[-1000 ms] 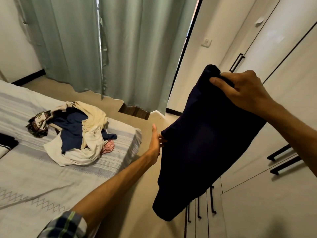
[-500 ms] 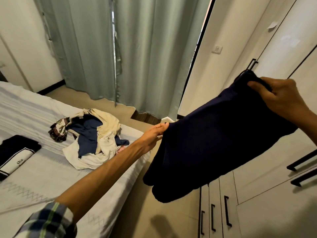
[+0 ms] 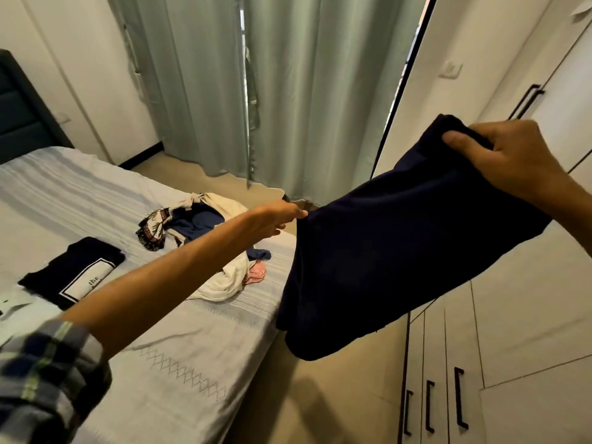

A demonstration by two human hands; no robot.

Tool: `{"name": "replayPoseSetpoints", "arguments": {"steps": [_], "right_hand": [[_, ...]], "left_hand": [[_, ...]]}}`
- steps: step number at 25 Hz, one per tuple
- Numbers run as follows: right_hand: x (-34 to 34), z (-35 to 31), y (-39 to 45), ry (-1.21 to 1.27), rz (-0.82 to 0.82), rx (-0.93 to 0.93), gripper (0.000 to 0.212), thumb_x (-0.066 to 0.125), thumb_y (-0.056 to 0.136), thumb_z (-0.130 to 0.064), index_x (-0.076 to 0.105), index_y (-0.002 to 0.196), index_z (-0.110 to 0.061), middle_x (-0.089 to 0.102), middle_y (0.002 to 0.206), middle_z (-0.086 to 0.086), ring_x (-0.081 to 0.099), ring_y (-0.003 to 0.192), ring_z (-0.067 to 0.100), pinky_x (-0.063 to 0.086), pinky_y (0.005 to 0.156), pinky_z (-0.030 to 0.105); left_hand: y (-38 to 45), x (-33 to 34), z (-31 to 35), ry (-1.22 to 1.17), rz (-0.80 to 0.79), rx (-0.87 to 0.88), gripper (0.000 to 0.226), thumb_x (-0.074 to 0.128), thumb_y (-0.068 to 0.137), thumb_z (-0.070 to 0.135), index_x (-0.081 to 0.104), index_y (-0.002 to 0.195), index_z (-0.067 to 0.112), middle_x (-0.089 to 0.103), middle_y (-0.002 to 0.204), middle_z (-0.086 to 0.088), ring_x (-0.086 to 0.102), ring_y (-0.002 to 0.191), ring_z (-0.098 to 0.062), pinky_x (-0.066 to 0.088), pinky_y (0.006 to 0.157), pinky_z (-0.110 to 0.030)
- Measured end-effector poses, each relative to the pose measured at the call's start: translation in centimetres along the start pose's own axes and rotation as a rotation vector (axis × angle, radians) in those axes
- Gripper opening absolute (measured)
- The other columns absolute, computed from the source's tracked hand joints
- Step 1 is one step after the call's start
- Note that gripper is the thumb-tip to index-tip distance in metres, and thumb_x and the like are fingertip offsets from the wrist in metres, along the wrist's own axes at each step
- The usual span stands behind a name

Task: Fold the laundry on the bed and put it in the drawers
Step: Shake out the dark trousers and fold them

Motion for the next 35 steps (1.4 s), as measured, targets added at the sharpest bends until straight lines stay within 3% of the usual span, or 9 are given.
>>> {"name": "replayPoseSetpoints", "arguments": {"steps": [2,4,10,13,18,22,27,31,35], "right_hand": [[1.0,0.1,1.9,-0.028,-0.021,-0.012,0.051,0.057,0.105,-0.046,0.070,0.079,-0.003,0.063,0.066,0.016,0.061,0.063,0.034,0.039,0.056,0.029],[2.8,1.8,4.5,-0.067,-0.041,0.026,0.053,0.056,0.105,-0.046,0.063,0.070,-0.006,0.059,0.062,0.014,0.058,0.062,0.034,0.037,0.058,0.035],[8.0,10.0,10.9,-0.089,-0.082,0.159,0.058,0.054,0.098,-0.060,0.052,0.062,-0.015,0.058,0.061,0.004,0.060,0.068,0.033,0.045,0.067,0.042],[7.3,8.9,13.9,-0.137,-0.007,0.158,0.058,0.053,0.098,-0.060,0.052,0.065,-0.012,0.054,0.063,0.002,0.056,0.068,0.030,0.039,0.063,0.038],[5.0,-2.2,16.2,-0.374,0.112,0.066,0.054,0.046,0.102,-0.060,0.063,0.085,-0.012,0.060,0.082,0.012,0.058,0.077,0.030,0.044,0.071,0.039],[6.0,-18.9,12.7,-0.515,0.146,-0.101,0.050,0.043,0.106,-0.051,0.070,0.103,-0.009,0.066,0.095,0.019,0.066,0.092,0.041,0.050,0.080,0.042],[17.5,-42.9,-1.3,-0.588,0.233,-0.307,0.009,0.079,0.085,-0.029,0.075,0.086,-0.021,0.070,0.073,-0.001,0.072,0.065,0.024,0.031,0.054,0.029],[35.6,-57.6,-15.5,-0.132,-0.288,-0.269,0.027,0.087,0.060,-0.009,0.071,0.081,-0.015,0.066,0.065,-0.001,0.068,0.051,0.019,0.038,0.039,0.027],[61.9,-71.5,-33.2,-0.044,-0.777,-0.279,0.021,0.060,0.093,0.002,0.062,0.112,-0.005,0.063,0.091,0.006,0.072,0.080,0.024,0.037,0.045,0.032]], "left_hand": [[2.3,0.1,0.6,-0.046,-0.037,-0.115,0.014,0.045,0.110,0.021,0.056,0.102,0.017,0.058,0.085,0.002,0.061,0.062,-0.006,0.043,0.055,-0.019],[5.4,0.5,1.1,-0.109,-0.066,-0.194,0.022,0.038,0.108,0.011,0.048,0.090,0.017,0.048,0.062,0.002,0.046,0.039,-0.002,0.031,0.037,-0.016],[15.5,2.5,3.7,-0.501,-0.113,-0.155,0.023,0.049,0.108,0.007,0.061,0.089,0.014,0.059,0.089,0.000,0.057,0.078,-0.007,0.051,0.055,-0.012],[17.6,1.5,6.2,-0.572,-0.100,-0.060,0.021,0.052,0.104,0.001,0.064,0.088,0.007,0.061,0.090,-0.007,0.060,0.079,-0.012,0.056,0.057,-0.015],[15.4,-4.6,8.6,-0.579,-0.016,0.076,0.019,0.053,0.103,-0.001,0.064,0.089,0.003,0.063,0.091,-0.012,0.068,0.064,-0.011,0.059,0.060,-0.018],[8.7,-12.7,5.5,-0.499,-0.062,0.116,0.019,0.050,0.106,0.004,0.065,0.095,0.007,0.064,0.093,-0.010,0.065,0.075,-0.012,0.059,0.065,-0.018],[-2.2,-25.8,-10.8,-0.229,-0.092,0.152,0.032,0.047,0.106,0.003,0.069,0.087,0.017,0.058,0.092,-0.006,0.063,0.072,-0.010,0.056,0.065,-0.019],[-10.6,-35.4,-33.4,-0.013,-0.063,-0.003,0.016,0.071,0.087,0.036,0.076,0.096,0.024,0.069,0.106,0.005,0.060,0.104,-0.021,0.050,0.088,-0.032],[-22.9,-40.9,-62.2,-0.048,0.234,-0.282,0.047,0.068,0.096,0.047,0.062,0.131,0.016,0.058,0.135,-0.008,0.060,0.118,-0.029,0.047,0.102,-0.050]]}}
Point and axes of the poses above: each hand's wrist, its own y-axis towards the middle knuckle, its own x-axis out of the palm, z = x × y, the point moved 2 cm from there along y, towards the middle knuckle
